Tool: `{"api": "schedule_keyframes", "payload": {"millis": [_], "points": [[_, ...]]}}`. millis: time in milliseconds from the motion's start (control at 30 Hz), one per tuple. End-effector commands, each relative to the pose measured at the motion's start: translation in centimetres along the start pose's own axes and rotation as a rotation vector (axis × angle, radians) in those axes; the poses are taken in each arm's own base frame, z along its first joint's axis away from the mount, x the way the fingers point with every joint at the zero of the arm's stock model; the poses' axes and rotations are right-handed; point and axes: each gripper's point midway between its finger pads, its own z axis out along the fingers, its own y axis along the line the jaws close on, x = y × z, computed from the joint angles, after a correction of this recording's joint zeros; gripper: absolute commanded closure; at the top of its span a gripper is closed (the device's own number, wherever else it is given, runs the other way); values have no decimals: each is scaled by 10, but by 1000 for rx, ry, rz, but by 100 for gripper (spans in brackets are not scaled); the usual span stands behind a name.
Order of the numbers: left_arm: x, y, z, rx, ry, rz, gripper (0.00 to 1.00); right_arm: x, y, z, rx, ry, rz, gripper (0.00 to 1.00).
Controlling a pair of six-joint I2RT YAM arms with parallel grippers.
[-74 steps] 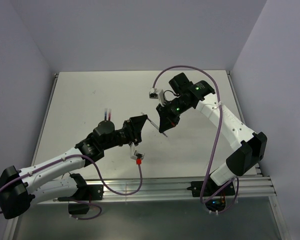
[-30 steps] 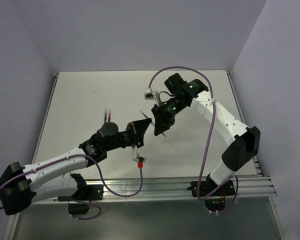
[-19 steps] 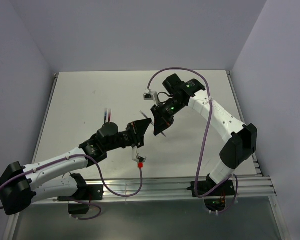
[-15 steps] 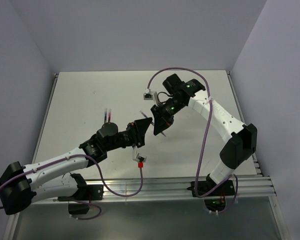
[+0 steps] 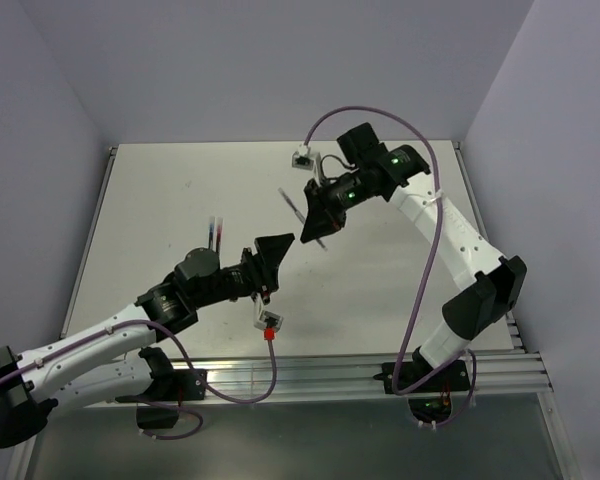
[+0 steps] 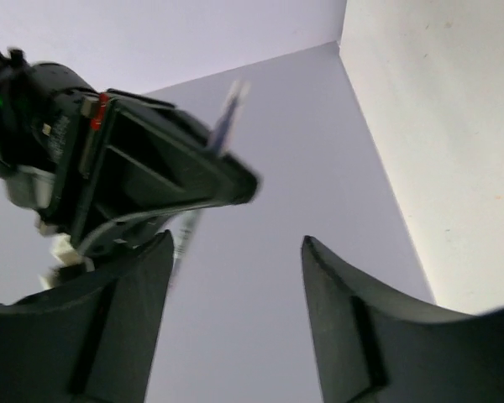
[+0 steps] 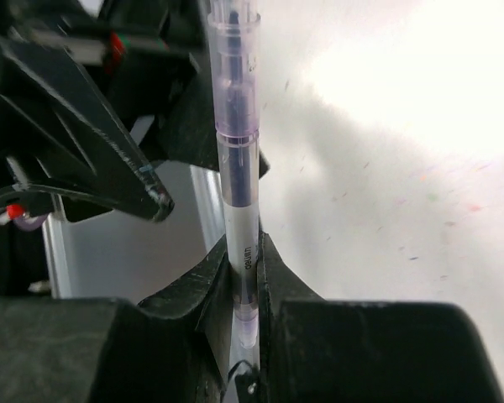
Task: Insert the pens into the pen caps
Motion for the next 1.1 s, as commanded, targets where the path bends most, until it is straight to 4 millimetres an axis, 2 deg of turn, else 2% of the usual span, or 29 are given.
{"api": "schedule_keyframes", "payload": {"millis": [0,33,67,100,133,167,200,233,267,300,333,367,400,433,467,533,633,733,800,833,900,1033,1067], "points": [[-3,17,-11,-23,-20,-176,31,-63,15,-44,37,-219,-147,100],[-3,19,-13,-24,-23,-244,29,-70,12,-54,43,-248,-148,100],[0,32,-16,-31,-21,-326,28,-77,11,-60,54,-266,-156,100],[1,36,-17,-16,-19,-424,28,-82,12,-65,63,-283,-163,100],[3,39,-17,-14,-2,-639,30,-91,13,-75,71,-316,-187,100],[11,57,-15,-10,25,-747,31,-94,14,-79,76,-329,-194,100],[20,63,-15,-16,70,-856,33,-97,15,-83,80,-341,-192,100],[18,68,-13,-15,73,-1058,35,-100,15,-87,87,-358,-203,100],[35,79,-12,-19,107,-1172,35,-101,15,-89,86,-367,-203,100],[35,86,-10,-20,75,-1287,35,-101,17,-90,84,-371,-205,100],[38,89,-11,-37,83,-1509,35,-103,19,-92,83,-380,-215,100],[44,98,-8,-44,67,-1606,36,-103,22,-92,74,-382,-219,100],[55,97,-13,-65,83,-1766,37,-103,22,-92,75,-385,-223,100],[52,106,-14,-48,14,-1817,38,-102,26,-94,75,-390,-234,100],[61,110,-18,-79,8,-1885,38,-102,27,-95,76,-394,-239,100],[57,142,-25,-109,-129,-1943,38,-101,31,-95,69,-412,-244,100],[67,179,-37,-218,-212,-1981,34,-96,35,-89,49,-407,-229,100],[79,198,-43,-294,-270,-2042,31,-92,43,-85,33,-414,-234,100],[79,202,-41,-266,-332,-2085,31,-89,45,-78,29,-402,-230,100],[76,210,-41,-264,-387,-2065,32,-88,45,-76,31,-396,-231,100],[70,211,-37,-218,-455,-2104,34,-84,45,-69,18,-381,-227,100],[86,201,-22,-255,-428,-2174,41,-80,52,-65,-8,-373,-235,100],[86,205,-22,-259,-451,-2162,41,-79,54,-65,-8,-375,-236,100]]}}
